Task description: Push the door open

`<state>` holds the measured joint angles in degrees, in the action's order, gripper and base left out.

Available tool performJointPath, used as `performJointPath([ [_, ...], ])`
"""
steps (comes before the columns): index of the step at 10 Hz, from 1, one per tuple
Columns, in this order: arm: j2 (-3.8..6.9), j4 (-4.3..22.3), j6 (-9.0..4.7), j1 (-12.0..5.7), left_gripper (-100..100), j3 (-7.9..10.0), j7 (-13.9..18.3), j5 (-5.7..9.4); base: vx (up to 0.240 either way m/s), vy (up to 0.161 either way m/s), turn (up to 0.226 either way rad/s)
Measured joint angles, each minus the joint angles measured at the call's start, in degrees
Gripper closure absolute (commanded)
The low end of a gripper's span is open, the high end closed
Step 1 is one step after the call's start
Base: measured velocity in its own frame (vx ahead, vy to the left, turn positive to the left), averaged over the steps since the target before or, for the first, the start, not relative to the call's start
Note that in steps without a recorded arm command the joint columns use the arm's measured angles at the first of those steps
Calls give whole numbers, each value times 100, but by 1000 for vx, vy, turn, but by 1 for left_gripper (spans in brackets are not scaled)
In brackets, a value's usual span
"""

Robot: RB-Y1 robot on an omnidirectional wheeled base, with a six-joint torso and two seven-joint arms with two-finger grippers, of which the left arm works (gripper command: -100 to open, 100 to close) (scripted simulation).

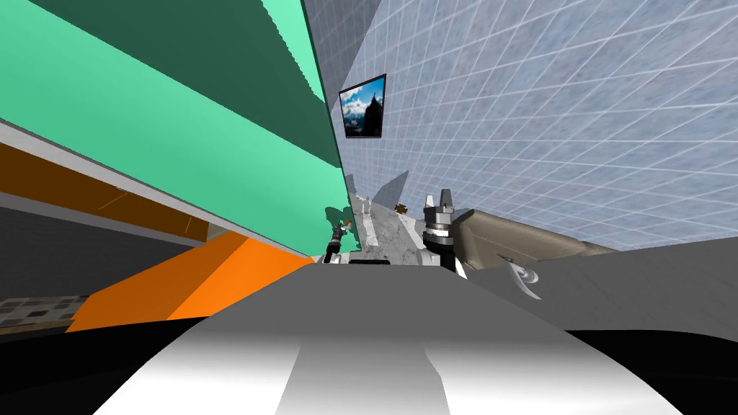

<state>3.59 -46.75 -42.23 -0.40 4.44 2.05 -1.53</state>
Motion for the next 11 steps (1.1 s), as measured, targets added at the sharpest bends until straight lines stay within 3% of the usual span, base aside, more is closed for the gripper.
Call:
performJointPath([
  [1, -10, -7, 23, -6, 100, 69, -42, 31, 196, -113, 73],
  [2, 31, 153, -27, -109, 100, 159, -67, 79, 185, -85, 54],
  [3, 55, 175, -63, -102, 100, 226, -75, 114, 196, -86, 66],
  [6, 22, 71, -20, -30, 100, 429, -170, 210, 188, -80, 71],
  [7, 43, 191, -77, -94, 100, 508, -186, 252, 212, -75, 67],
  [9, 35, 111, -1, -68, 100, 649, -220, 323, 191, -80, 74],
  [11, 12, 249, -82, -142, 100, 805, -279, 398, 183, -74, 74],
])
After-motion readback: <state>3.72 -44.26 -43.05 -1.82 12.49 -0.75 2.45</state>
